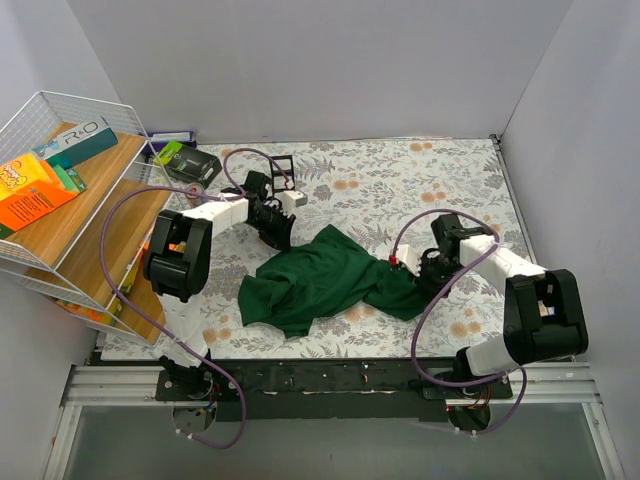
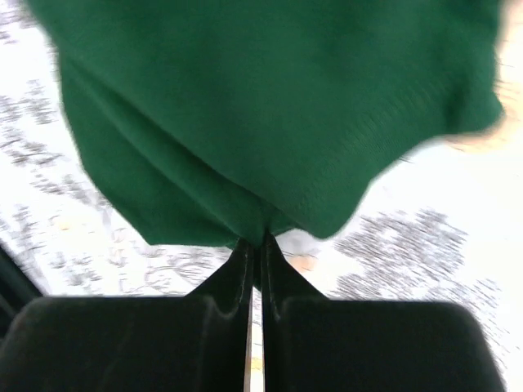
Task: Remove the brooch from the garment
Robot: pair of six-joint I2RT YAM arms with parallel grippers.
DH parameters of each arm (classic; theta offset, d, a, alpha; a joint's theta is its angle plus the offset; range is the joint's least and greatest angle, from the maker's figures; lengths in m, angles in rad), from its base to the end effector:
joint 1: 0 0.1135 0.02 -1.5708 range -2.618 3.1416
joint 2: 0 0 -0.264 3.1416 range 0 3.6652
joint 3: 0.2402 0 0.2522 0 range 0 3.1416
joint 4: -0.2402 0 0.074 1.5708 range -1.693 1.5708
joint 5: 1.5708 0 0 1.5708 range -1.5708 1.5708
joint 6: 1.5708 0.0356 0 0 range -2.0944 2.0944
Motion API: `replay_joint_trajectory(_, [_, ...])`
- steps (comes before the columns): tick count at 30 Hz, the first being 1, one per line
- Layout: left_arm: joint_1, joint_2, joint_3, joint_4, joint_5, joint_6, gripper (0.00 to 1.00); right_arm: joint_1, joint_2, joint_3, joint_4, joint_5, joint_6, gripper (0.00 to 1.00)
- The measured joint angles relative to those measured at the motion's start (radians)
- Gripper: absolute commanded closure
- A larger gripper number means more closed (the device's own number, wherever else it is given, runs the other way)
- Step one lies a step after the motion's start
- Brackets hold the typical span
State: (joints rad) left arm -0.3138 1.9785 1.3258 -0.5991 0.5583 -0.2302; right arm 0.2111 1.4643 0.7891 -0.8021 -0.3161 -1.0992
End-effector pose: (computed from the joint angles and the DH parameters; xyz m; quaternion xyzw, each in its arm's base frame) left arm 0.3636 -0.1378 0.1558 0.0834 0.9464 -0.3031 0.0740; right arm 0.2233 0.0592 0.1624 -0.6069 0.7777 0.1221 0.1092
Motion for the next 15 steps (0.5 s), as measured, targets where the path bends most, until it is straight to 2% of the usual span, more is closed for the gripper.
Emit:
replay_joint_trajectory(3, [0.004, -0.028, 0.000, 0.000, -0.006, -0.018, 1.00, -0.033, -0.035, 0.014, 0.079, 0.049, 0.057, 0.99])
replay_joint_trajectory(6, [0.008, -0.092, 0.032, -0.003, -0.021, -0.039, 1.00, -0.087, -0.063, 0.099, 0.143, 0.089, 0.134, 0.99])
replay_joint_trajectory(15, [0.017, -0.426, 0.323, 0.089, -0.149, -0.068, 1.00, -0.187, -0.084, 0.600, 0.397, 0.206, 0.399, 0.99])
